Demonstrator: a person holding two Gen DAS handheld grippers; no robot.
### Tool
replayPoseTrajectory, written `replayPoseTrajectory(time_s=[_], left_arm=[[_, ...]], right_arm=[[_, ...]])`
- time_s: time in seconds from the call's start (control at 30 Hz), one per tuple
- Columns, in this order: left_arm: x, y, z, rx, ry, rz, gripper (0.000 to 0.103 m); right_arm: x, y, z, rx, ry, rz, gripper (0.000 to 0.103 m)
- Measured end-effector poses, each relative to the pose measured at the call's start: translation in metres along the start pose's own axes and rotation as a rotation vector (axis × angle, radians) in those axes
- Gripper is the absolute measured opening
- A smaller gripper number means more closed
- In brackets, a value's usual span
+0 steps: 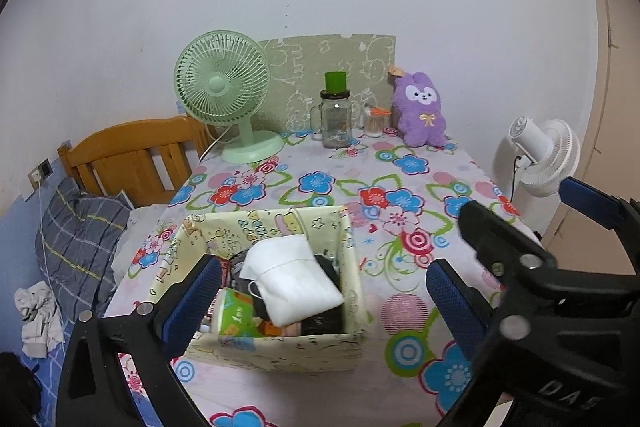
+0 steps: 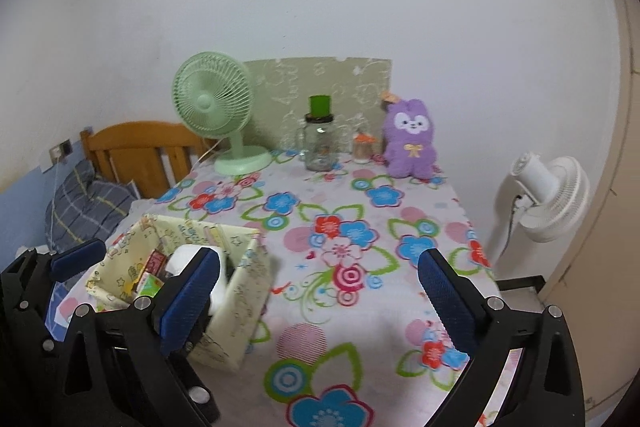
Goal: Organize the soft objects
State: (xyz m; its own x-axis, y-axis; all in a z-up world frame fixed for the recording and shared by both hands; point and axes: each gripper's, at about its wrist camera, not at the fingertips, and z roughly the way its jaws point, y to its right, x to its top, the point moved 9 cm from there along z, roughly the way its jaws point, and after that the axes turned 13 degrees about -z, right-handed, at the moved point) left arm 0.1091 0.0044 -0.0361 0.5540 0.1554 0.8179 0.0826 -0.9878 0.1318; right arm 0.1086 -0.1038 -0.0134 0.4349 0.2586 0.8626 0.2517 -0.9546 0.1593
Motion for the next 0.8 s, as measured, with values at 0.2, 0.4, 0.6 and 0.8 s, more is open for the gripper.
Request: replayPoseTrajectory(time_s=[0.2,0.4,0.6,0.8], left_arm=[[0.001,0.009,-0.011,-0.006,0.023,0.003,0.103],[0.003,0.018,-0.023,-0.01,0.047,0.01,0.103],[0.005,0.022,-0.031,-0.02,0.061,-0.012,0.103],[0.002,0.022,-0.031,-0.024,0.059,-0.027,0.103]], right_arm=[[-0.008,0.028,-0.019,-0.053,0.023,0.041,0.101],[-0.015,0.051,-0.039,-0.093,0.05,0.081,0.102],[-0.021,0.065,-0.052,-0.113,0.076,0.117,0.103],[-0.024,0.067,-0.052,-0.121,0.079,0.12,0.103]])
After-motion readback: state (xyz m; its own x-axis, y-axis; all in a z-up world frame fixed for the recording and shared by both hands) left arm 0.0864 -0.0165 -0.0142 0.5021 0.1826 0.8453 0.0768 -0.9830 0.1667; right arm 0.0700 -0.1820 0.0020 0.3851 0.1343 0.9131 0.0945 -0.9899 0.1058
